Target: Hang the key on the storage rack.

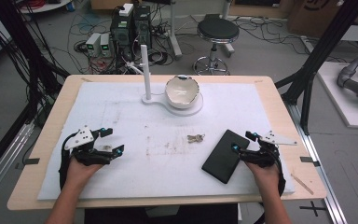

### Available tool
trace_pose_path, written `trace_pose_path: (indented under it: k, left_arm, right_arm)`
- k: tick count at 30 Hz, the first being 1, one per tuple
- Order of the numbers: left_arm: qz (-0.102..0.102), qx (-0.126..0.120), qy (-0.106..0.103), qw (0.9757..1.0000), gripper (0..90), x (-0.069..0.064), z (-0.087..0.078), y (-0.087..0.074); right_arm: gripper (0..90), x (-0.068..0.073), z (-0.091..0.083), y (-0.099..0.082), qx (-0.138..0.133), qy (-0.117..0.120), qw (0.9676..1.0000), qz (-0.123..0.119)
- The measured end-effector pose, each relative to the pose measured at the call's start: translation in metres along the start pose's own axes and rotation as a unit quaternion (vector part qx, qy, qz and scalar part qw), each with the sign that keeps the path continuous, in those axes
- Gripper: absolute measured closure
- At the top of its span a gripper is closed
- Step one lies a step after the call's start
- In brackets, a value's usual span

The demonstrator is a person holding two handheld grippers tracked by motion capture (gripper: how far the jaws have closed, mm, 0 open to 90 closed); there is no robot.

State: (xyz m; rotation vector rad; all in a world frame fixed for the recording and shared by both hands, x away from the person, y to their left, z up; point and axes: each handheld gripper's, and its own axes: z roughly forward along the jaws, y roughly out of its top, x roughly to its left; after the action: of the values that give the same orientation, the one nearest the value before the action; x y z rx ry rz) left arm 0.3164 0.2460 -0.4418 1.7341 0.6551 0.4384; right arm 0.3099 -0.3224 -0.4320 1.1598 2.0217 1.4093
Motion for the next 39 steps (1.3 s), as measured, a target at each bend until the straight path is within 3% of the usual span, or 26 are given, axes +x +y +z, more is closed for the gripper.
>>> trace_pose_path:
  k: [4,6,10,11,18,24,28,29,34,36,39]
  left_arm:
    - [-0.003,0.003,0.008,1.0,14.3,0.0,0.003,0.0]
    - [-0.001,0.001,0.007,1.0,14.4,0.0,0.006,0.001]
    - [-0.011,0.008,0.013,0.9998,14.4,-0.001,0.007,0.001]
    - [-0.014,0.01,0.011,0.9998,14.3,0.0,0.008,0.001]
    - [-0.012,0.006,0.005,0.9999,14.3,-0.003,0.012,0.003]
    - [-0.004,0.013,-0.008,0.9999,14.3,-0.009,0.022,0.012]
    - [-0.002,0.011,-0.027,0.9996,14.3,-0.018,0.037,0.021]
    - [0.001,0.022,-0.034,0.9992,14.3,-0.022,0.049,0.024]
    - [0.005,0.042,-0.05,0.9978,14.3,-0.03,0.074,0.035]
    - [0.012,0.048,-0.065,0.9966,14.3,-0.036,0.092,0.046]
    - [0.017,0.051,-0.073,0.9959,14.4,-0.04,0.104,0.052]
  right_arm:
    - [19.5,0.0,0.0,-0.001,0.002,-0.001,0.9999,-0.015]
    - [19.6,0.0,0.0,-0.001,0.006,0.01,0.9997,-0.022]
    - [19.6,0.0,-0.003,-0.002,0.013,0.02,0.9996,-0.015]
    - [19.6,-0.001,-0.005,-0.002,0.008,0.021,0.9997,-0.008]
    - [19.6,-0.001,-0.01,-0.003,-0.007,0.01,0.9998,-0.019]
    - [19.6,0.002,-0.011,-0.005,0.005,0.009,0.9996,-0.028]
    - [19.6,0.002,-0.012,-0.006,0.01,0.004,0.9994,-0.034]
    - [19.5,0.002,-0.013,-0.007,0.012,0.003,0.9994,-0.034]
    - [19.5,0.002,-0.016,-0.008,0.015,-0.003,0.9993,-0.033]
    - [19.5,0.0,-0.018,-0.009,0.015,-0.004,0.9994,-0.03]
    - [19.6,-0.001,-0.018,-0.009,0.015,-0.007,0.9994,-0.03]
